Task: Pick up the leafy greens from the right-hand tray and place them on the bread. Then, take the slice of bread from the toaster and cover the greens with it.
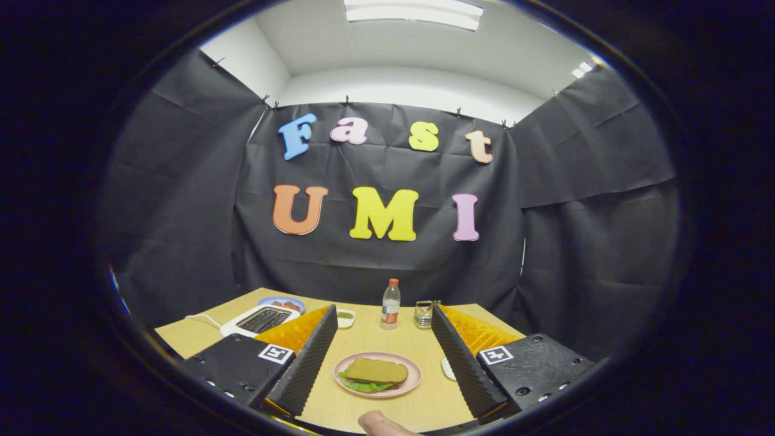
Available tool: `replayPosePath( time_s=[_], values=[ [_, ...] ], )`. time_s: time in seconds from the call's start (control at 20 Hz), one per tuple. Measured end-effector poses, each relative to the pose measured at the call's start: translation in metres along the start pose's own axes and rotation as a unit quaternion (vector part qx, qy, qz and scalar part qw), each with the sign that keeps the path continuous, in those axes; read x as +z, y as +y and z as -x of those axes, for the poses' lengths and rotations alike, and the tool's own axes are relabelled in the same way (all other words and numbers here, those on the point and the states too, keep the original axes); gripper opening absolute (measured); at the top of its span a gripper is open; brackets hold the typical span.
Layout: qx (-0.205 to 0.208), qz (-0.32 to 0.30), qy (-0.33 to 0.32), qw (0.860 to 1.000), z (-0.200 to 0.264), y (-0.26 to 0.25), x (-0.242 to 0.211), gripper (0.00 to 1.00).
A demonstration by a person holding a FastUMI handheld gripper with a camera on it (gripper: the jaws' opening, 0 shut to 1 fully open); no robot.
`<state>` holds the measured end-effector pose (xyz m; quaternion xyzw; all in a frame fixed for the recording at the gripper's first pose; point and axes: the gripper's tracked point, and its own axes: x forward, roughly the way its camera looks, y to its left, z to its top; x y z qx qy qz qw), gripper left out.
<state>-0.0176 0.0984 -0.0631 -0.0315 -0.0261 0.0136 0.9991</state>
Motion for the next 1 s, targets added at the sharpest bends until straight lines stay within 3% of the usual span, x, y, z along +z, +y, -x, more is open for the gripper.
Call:
replayPosePath(
  time_s=[0.5, 1.0],
  values=[
    [-0.029, -0.009, -0.041, 0.999, 0.033, -0.025, 0.057, 0.95],
    [-0.034, -0.003, -0.046, 0.998, 0.038, -0.040, 0.066, 0.95]
  ],
)
